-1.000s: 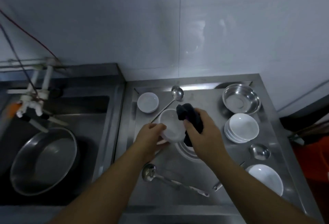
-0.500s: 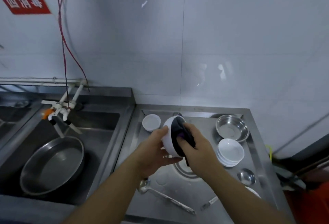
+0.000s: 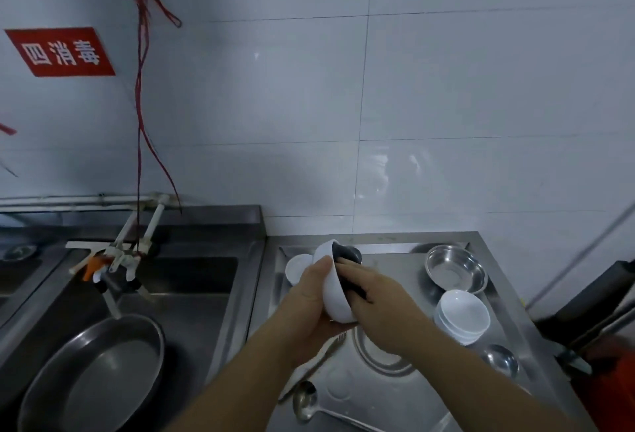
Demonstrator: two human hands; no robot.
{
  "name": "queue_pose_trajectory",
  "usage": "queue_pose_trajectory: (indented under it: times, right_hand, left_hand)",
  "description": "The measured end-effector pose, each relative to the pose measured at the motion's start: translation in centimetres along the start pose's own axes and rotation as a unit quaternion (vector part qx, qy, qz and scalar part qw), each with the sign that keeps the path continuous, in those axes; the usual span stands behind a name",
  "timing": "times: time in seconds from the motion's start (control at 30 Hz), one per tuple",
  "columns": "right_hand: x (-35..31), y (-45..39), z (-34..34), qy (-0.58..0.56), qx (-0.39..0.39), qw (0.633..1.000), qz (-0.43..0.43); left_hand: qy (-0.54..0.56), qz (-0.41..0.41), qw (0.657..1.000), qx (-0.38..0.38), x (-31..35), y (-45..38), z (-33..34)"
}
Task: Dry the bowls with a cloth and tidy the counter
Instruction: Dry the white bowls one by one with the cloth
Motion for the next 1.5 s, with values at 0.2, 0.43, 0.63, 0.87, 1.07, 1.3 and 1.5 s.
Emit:
queue_pose_trajectory:
  times: [0.2,0.43,0.63,0.87,1.07,1.3,1.5]
  right_hand:
    - [-2.1,-3.7,2.1,0.183,-0.142,0.970,0.070]
    - [-3.0,-4.6,0.6,-0.057,-0.139,0.952,0.266]
    - [-2.3,-1.7,3.0,-0.443,-0.050,0.818,0.363]
    - [-3.5,-3.0,3.8,-0.566,0.140,0.764,0.274]
    - [-3.8,-4.5,2.0,-0.030,0.138,0.976,0.164]
    - [-3.1,-5.5,0.6,0.154,-0.132,0.963,0.179]
    - [-1.5,-2.6,-0.3,-0.203,-0.047,0.928,0.309]
  left_hand:
    - [-0.065,0.043,0.997,0.028,2.7,0.2,-3.3]
    - [-0.177,0.081,0.979,-0.052,4.4,0.6,-4.8]
    - [-0.148,0.080,0.973,-0.160,4.4,1.5,-5.4]
    - [-0.054,0.085,0.976,-0.195,4.5,1.0,-3.6]
    - [-0.028,0.079,0.994,-0.073,3.9,0.5,-3.3]
    - [-0.147,0.092,0.984,-0.045,3.8,0.7,-3.3]
    - [-0.188,0.099,0.973,-0.085,3.5,0.7,-3.3]
Point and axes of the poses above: each hand's wrist, its own y-axis away from the middle knuckle, its own z-axis out of the palm, x = y × z, the point moved 5 cm from there along -y, towards the middle knuckle, and after that the axes turned 4 degrees about -z, right-handed, at the moved point
